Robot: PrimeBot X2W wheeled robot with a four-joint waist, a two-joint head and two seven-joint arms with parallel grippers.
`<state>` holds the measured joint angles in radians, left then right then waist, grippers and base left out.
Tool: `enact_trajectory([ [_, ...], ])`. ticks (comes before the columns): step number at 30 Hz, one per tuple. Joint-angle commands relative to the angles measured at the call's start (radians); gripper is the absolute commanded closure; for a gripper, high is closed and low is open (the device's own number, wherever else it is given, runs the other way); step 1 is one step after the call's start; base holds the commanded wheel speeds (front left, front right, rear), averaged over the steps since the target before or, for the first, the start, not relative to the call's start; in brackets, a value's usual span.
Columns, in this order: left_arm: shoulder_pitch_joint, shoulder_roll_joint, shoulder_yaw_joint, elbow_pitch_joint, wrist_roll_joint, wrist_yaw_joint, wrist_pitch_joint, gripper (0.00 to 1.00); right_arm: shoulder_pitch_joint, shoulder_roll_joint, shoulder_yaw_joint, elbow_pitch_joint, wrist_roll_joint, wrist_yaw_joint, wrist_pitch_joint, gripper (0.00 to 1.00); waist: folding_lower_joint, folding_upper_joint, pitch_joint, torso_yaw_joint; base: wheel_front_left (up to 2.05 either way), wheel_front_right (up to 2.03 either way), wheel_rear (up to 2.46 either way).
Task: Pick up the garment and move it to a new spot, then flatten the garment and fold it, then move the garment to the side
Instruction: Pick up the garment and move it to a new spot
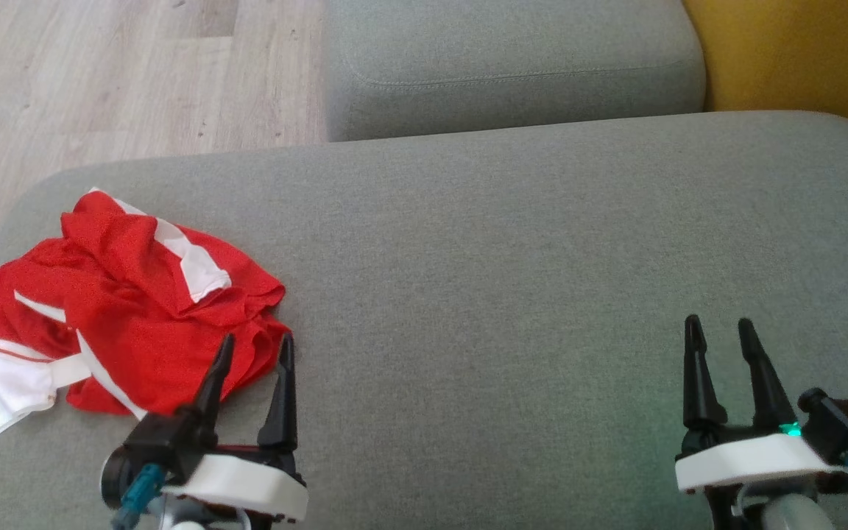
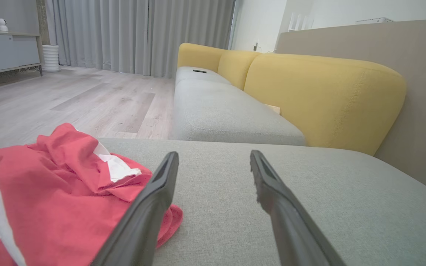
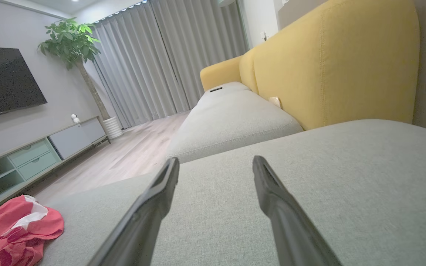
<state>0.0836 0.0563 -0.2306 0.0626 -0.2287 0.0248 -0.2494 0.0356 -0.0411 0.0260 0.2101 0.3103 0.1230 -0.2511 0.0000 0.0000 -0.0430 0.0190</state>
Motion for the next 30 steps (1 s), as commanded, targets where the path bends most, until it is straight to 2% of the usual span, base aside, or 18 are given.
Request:
enact_trajectory([
  [1, -0.035, -0.006, 0.023, -0.026, 0.009, -0.002, -0.012, 0.00, -0.039, -0.009, 0.025, -0.012, 0.015, 0.008, -0.011, 0.00, 0.0000, 0.0000, 0.000, -0.002, 0.00, 0.00, 0.00],
  [17, -0.050, -0.006, 0.024, -0.016, 0.006, 0.016, -0.012, 0.00, -0.059, -0.009, 0.041, 0.021, 0.011, 0.008, -0.011, 0.00, 0.0000, 0.0000, 0.003, 0.016, 0.00, 0.00, 0.00],
  [30, -0.048, -0.006, 0.074, -0.014, 0.028, 0.035, -0.012, 0.00, -0.055, -0.009, 0.107, 0.025, 0.026, 0.008, -0.011, 0.00, 0.0000, 0.0000, -0.005, 0.145, 0.00, 0.00, 0.00],
])
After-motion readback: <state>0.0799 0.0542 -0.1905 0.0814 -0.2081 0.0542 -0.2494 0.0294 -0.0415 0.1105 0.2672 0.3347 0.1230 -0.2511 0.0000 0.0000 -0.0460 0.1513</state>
